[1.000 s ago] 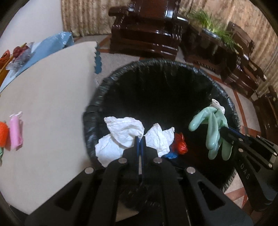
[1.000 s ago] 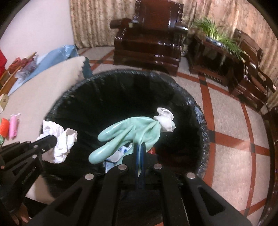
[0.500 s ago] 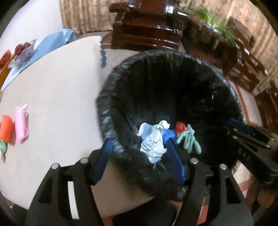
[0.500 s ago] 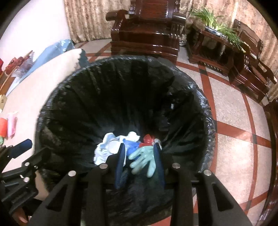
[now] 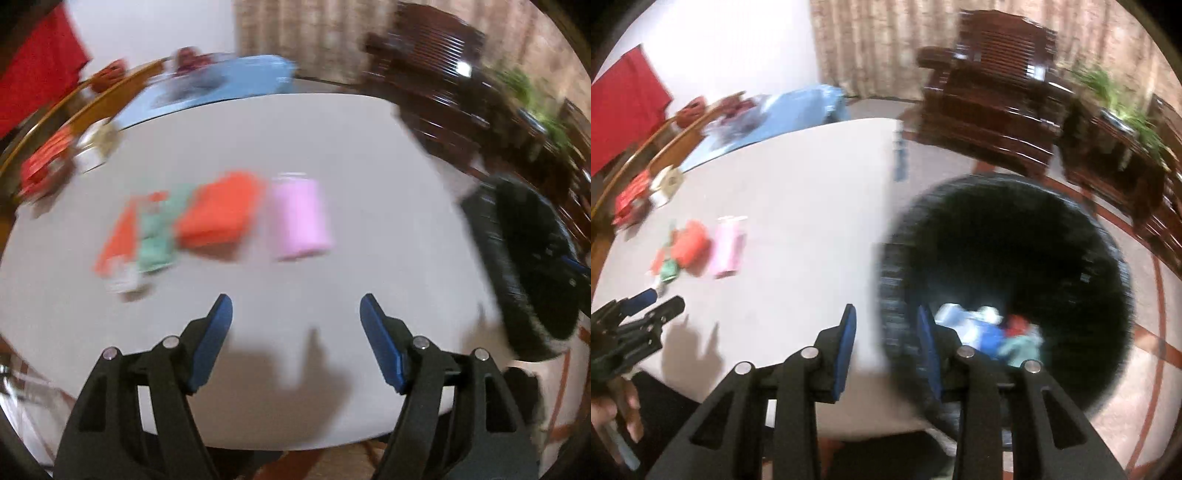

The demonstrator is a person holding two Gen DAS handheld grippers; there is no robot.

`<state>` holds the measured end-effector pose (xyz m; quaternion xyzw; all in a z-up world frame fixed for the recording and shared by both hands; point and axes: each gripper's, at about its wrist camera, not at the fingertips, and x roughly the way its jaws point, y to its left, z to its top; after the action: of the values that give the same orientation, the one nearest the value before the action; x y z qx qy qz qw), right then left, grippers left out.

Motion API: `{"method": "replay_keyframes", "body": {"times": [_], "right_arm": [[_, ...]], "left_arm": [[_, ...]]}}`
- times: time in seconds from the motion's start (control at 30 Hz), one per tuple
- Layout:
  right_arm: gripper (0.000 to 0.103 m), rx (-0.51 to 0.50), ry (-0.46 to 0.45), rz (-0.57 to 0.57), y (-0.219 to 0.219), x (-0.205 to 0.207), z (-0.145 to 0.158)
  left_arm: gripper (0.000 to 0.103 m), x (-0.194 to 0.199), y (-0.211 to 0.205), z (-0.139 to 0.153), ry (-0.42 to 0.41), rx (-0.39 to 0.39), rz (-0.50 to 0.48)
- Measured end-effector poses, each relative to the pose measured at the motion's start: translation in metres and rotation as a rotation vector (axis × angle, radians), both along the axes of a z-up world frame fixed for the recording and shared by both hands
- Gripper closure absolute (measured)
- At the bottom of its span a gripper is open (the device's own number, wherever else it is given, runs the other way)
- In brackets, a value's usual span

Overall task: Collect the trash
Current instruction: 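Move both grippers back to the remaining items on the table, then grasp the white bag with green glove using the left gripper while the right grasps the pink sponge pack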

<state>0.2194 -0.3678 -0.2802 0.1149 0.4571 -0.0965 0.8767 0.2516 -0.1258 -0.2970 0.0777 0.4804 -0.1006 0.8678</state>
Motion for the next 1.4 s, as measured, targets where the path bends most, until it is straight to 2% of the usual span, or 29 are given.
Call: {"method": "replay_keyframes", "body": {"times": [0.17,0.3,0.47,0.73,0.83,0.97,1.0,1.1,1.4], "right_arm": [[0.068,0.006,-0.012,0.081,0.068,0.033,0.004],[0.067,0.006,-0.009,0.130,0.114,0.059,0.000],[0.066,0.000,-0.002,0.157,0.147,0.085,-0.007],[0.066,-0.021,0.033,0.175,0.179,0.121,-0.027],[0.066,-0.026,0.049,0.169,0.179,0.130,-0.035],[0.066,-0.031,0.063,0.166,0.178,0.139,-0.045],[0.066,-0.031,0.069,0.166,0.178,0.143,-0.048],[0.066,-0.034,0.082,0.163,0.179,0.150,-0.054],[0.066,-0.038,0.080,0.163,0.181,0.162,-0.055]], "left_arm": [[0.033,0.021,0.082,0.008,-0.027,-0.002,0.088],[0.033,0.029,0.117,0.006,-0.038,0.007,0.100],[0.033,0.040,0.139,-0.004,-0.027,-0.010,0.100],[0.036,0.057,0.139,-0.026,-0.002,-0.037,0.072],[0.048,0.068,0.138,-0.038,0.020,-0.046,0.062],[0.051,0.082,0.135,-0.053,0.044,-0.044,0.059],[0.062,0.087,0.135,-0.057,0.053,-0.046,0.063],[0.075,0.093,0.137,-0.061,0.055,-0.069,0.065],[0.077,0.082,0.132,-0.047,0.007,-0.093,0.067]]}}
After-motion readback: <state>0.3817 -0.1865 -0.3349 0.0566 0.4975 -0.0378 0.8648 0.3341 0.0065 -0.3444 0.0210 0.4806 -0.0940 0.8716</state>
